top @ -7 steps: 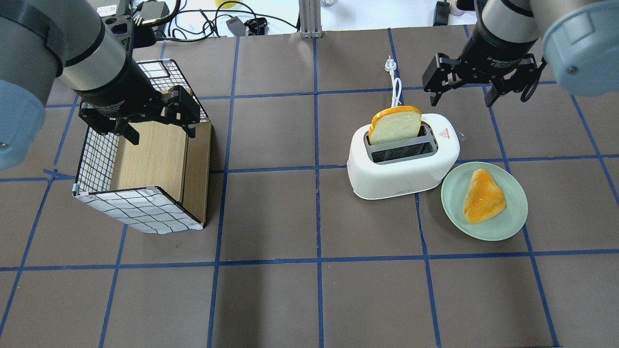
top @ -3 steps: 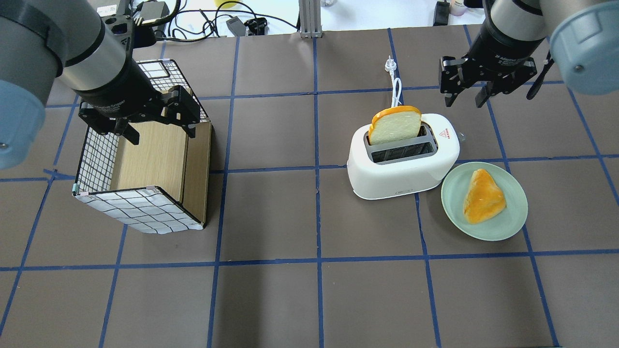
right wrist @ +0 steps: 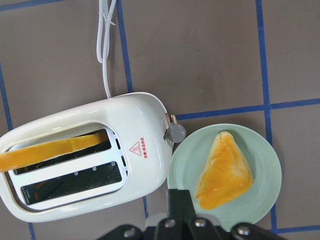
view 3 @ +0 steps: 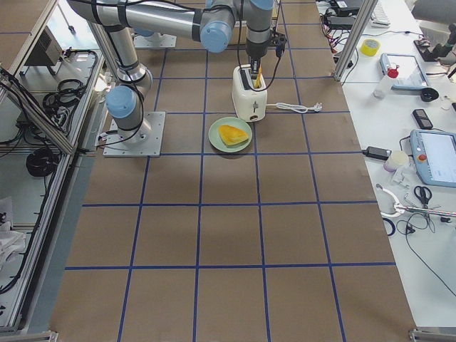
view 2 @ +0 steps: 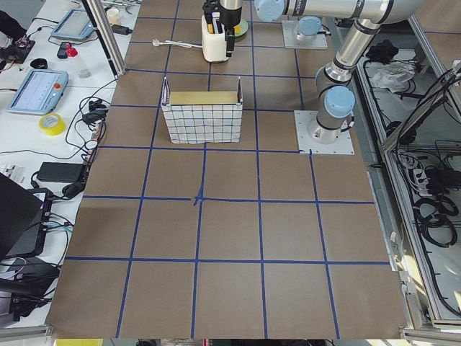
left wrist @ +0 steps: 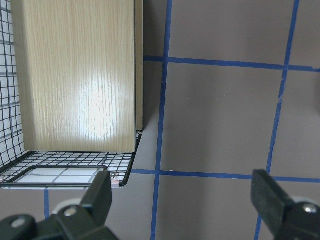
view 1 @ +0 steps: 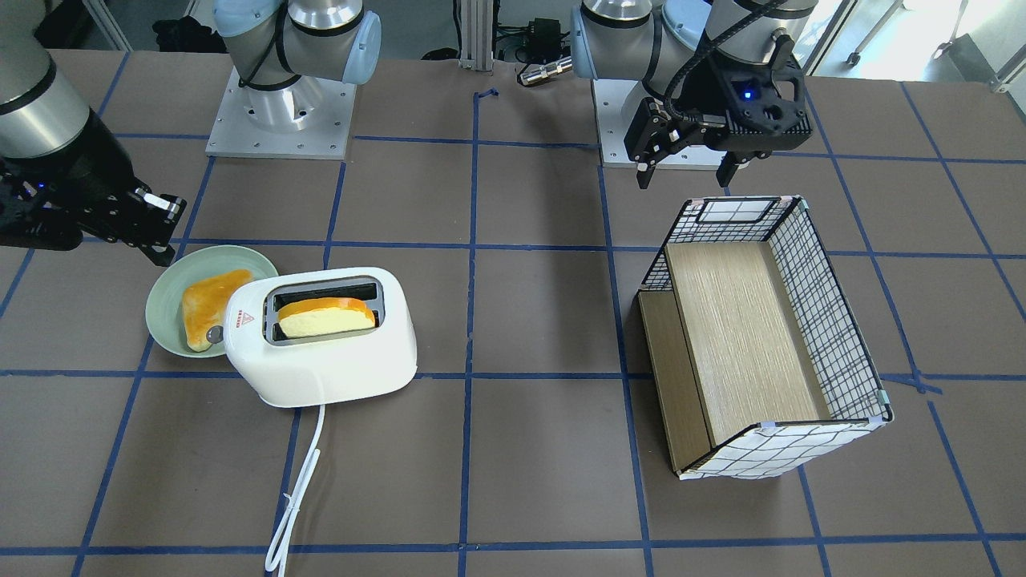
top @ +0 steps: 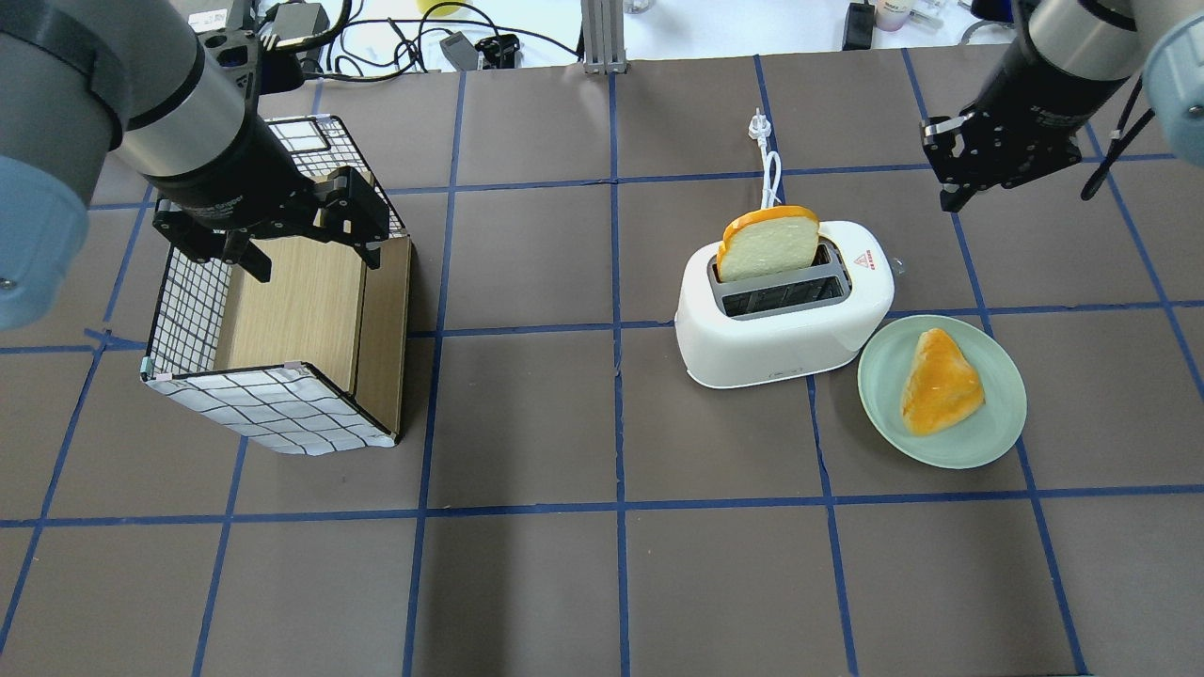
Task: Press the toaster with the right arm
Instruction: 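Move the right gripper farther out and down beside the toaster's side lever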
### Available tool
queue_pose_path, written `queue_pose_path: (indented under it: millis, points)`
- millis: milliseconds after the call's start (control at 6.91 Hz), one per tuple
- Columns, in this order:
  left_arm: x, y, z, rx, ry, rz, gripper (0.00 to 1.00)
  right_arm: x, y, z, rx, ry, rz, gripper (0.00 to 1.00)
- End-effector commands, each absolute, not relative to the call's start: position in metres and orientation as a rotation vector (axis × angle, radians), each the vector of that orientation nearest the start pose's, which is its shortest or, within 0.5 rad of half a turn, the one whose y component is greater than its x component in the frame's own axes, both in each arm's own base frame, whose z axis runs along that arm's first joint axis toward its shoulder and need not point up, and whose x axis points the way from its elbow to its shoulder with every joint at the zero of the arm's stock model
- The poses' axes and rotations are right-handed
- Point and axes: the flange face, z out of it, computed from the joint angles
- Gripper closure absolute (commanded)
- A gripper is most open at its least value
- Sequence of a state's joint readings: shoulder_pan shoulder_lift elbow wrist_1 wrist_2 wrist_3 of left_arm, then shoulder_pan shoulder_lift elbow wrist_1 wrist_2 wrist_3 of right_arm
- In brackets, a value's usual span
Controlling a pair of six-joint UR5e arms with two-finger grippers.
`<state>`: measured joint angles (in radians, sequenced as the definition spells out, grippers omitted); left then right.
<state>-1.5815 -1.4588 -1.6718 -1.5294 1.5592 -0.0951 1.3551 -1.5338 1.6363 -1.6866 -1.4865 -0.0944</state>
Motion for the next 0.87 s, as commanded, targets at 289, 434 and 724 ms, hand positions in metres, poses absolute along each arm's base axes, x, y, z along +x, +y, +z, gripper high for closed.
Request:
queue_pose_path:
  millis: [289,434,724]
  points:
    - [-0.139,-0.448,0.495,-0.133,3.151,-0.081,0.0,0.013,-0.54,0.375,0.138,2.967,-0.011,1.0]
    - [-0.139,-0.448,0.496,-0.133,3.153,-0.084,0.0,0.012,-0.543,0.362,0.135,2.972,-0.044,1.0]
    - [-0.139,-0.448,0.496,-0.133,3.153,-0.084,0.0,0.016,-0.537,0.328,0.13,2.952,-0.071,1.0]
